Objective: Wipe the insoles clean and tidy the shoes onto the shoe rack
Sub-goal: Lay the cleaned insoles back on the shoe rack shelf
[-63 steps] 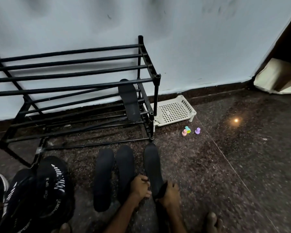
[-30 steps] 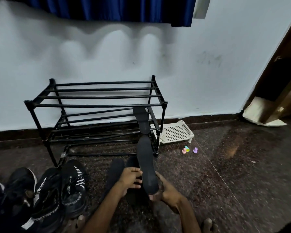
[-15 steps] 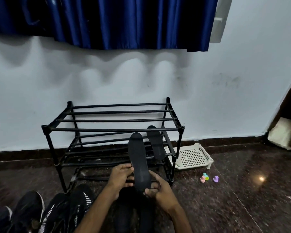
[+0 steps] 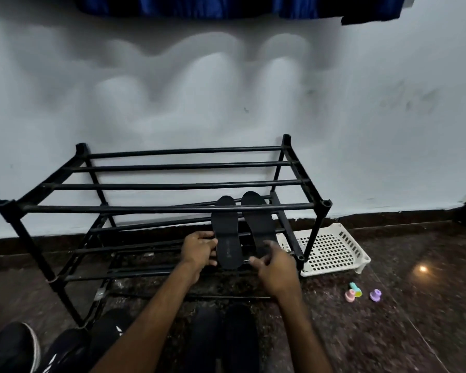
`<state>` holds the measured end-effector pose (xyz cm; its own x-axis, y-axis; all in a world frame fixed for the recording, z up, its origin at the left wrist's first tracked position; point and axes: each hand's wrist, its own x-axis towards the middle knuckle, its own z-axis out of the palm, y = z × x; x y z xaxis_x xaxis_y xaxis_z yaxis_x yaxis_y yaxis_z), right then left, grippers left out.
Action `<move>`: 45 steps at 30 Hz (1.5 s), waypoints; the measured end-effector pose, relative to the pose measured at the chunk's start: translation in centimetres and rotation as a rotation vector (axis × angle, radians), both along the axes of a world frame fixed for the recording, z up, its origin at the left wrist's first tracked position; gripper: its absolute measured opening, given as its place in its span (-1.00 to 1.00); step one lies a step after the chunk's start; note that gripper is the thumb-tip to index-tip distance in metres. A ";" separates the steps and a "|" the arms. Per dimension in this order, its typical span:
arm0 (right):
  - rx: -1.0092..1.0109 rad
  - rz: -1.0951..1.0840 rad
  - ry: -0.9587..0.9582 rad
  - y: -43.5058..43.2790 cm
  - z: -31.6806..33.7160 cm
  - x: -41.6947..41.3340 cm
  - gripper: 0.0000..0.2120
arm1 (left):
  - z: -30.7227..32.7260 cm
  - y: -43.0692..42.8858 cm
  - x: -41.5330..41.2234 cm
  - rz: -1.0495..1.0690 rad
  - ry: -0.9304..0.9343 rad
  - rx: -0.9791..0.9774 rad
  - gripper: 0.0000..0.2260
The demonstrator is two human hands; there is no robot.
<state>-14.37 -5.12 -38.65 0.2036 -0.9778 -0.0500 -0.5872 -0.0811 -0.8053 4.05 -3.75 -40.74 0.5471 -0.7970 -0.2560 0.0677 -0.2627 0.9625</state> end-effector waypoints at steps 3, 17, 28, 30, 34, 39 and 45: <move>-0.131 -0.104 0.097 -3.0 0.8 -0.4 -0.59 | -0.9 -1.2 0.4 -0.025 -0.015 0.001 -0.85; -0.135 -0.007 0.446 -6.1 -0.4 1.2 -0.11 | -2.4 -3.0 -1.2 -0.043 -0.047 -0.012 -0.82; -0.156 -0.089 0.407 -6.0 -0.5 1.3 -0.36 | -2.4 -2.6 -1.0 -0.093 -0.111 -0.041 -0.83; -0.158 -0.092 0.407 -6.1 -0.6 1.4 -0.34 | -2.4 -2.6 -1.0 -0.101 -0.117 -0.042 -0.83; -0.170 -0.099 0.433 -6.2 -0.8 1.7 -0.33 | -2.4 -2.8 -0.7 -0.105 -0.123 -0.038 -0.83; -0.166 -0.098 0.425 -6.0 -0.7 1.7 -0.27 | -2.4 -2.8 -0.5 -0.111 -0.140 -0.019 -0.84; -0.332 -0.231 0.140 -3.3 1.6 -1.4 -0.65 | -1.4 -0.1 0.2 0.204 -0.479 -0.200 -0.93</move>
